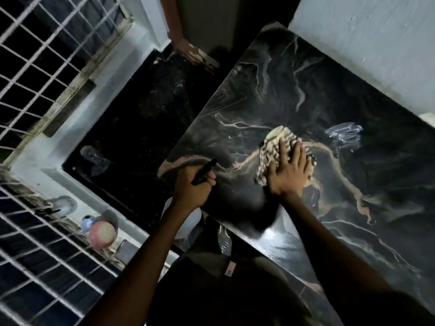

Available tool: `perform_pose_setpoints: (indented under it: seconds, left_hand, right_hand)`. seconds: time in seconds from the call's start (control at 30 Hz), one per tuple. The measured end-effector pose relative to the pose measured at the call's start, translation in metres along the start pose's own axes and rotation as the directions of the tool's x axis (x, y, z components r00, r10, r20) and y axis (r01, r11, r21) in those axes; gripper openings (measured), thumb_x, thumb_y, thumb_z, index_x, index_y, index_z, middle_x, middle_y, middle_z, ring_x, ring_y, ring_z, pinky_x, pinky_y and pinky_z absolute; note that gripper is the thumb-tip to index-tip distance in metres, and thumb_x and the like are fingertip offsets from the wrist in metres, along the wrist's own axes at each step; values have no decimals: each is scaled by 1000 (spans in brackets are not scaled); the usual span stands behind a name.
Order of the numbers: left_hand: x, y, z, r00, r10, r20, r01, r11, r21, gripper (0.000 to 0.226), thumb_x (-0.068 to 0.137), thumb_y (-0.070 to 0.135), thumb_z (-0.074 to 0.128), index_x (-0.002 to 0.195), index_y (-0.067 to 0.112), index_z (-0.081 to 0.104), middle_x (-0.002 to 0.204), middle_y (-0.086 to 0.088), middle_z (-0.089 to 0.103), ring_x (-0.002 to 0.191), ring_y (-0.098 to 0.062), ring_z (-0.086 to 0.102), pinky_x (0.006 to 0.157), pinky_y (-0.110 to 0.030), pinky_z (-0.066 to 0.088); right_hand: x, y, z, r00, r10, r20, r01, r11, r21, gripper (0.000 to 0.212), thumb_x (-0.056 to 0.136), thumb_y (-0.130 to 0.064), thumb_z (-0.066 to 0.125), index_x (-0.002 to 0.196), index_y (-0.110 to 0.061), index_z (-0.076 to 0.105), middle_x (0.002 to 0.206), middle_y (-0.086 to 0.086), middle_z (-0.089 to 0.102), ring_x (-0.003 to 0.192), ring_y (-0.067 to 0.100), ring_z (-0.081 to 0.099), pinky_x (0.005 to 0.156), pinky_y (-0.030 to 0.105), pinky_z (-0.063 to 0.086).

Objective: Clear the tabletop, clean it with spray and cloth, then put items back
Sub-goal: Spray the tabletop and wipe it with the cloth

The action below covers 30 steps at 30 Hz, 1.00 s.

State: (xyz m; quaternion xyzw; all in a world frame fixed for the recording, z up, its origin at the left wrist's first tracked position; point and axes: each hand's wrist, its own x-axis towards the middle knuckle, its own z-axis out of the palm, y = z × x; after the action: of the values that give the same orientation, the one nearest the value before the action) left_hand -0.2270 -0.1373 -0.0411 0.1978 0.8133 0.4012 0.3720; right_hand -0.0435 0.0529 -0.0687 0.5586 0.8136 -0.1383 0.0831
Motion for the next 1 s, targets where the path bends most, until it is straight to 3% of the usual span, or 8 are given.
perform_pose_setpoints:
  seconds: [0.1,0.23,0.33,0.5,0.67,0.73,0.87,1.0]
  left_hand:
    - [8,12,12,999,33,39,-34,998,48,21,75,10,65,71,30,69,71,18,72,61,-1,67,54,-30,53]
    - [12,33,23,995,81,54,-87,988,126,18,72,17,64,74,34,70,69,17,72,56,-2,67,47,-37,59]
    - [17,50,34,992,94,84,-107,979,173,19,72,23,62,74,39,71,67,11,73,63,-10,71,54,-41,62]
    - [22,80,68,985,101,142,-135,957,258,26,69,17,64,66,42,70,69,17,73,63,-6,71,58,-37,62]
    - [26,117,111,963,140,230,-197,948,248,36,64,11,56,65,44,70,63,27,69,51,6,63,46,-11,47]
    - [26,131,132,952,127,279,-208,936,283,31,68,5,57,61,33,69,60,23,69,49,4,62,47,-12,48]
    - [20,163,176,929,147,339,-273,891,363,31,76,-2,61,58,23,64,52,10,61,45,-2,56,51,-24,48]
    - [18,193,209,907,246,343,-399,765,505,10,75,4,62,72,6,71,63,-6,69,59,-21,60,53,-23,33]
  right_hand:
    - [21,-65,6,999,41,-19,-39,997,72,68,99,-55,30,162,-35,14,171,16,6,158,33,3,126,53,2]
    - [-6,-79,16,926,-378,25,377,926,20,65,100,-50,37,161,-33,23,169,16,15,157,32,11,127,50,7]
    - [-43,-19,24,873,-486,32,485,874,43,61,101,-48,40,160,-34,27,170,10,17,157,28,15,127,48,11]
    - [-68,125,13,992,-126,-7,126,991,45,66,95,-51,37,158,-32,35,168,11,23,154,32,24,124,51,17]
    - [-1,158,-15,952,300,-51,-291,946,144,69,95,-55,29,161,-37,21,170,14,15,156,33,14,125,53,9]
    - [9,138,-13,963,264,-56,-254,957,142,67,97,-54,32,161,-37,20,170,15,13,157,34,10,126,53,6]
    - [-31,144,-2,993,-108,-54,111,992,62,66,101,-51,36,162,-38,16,171,10,11,159,25,4,128,47,3]
    - [-79,189,12,997,-40,-62,46,994,95,66,98,-48,41,161,-36,23,170,7,15,159,23,8,128,45,7]
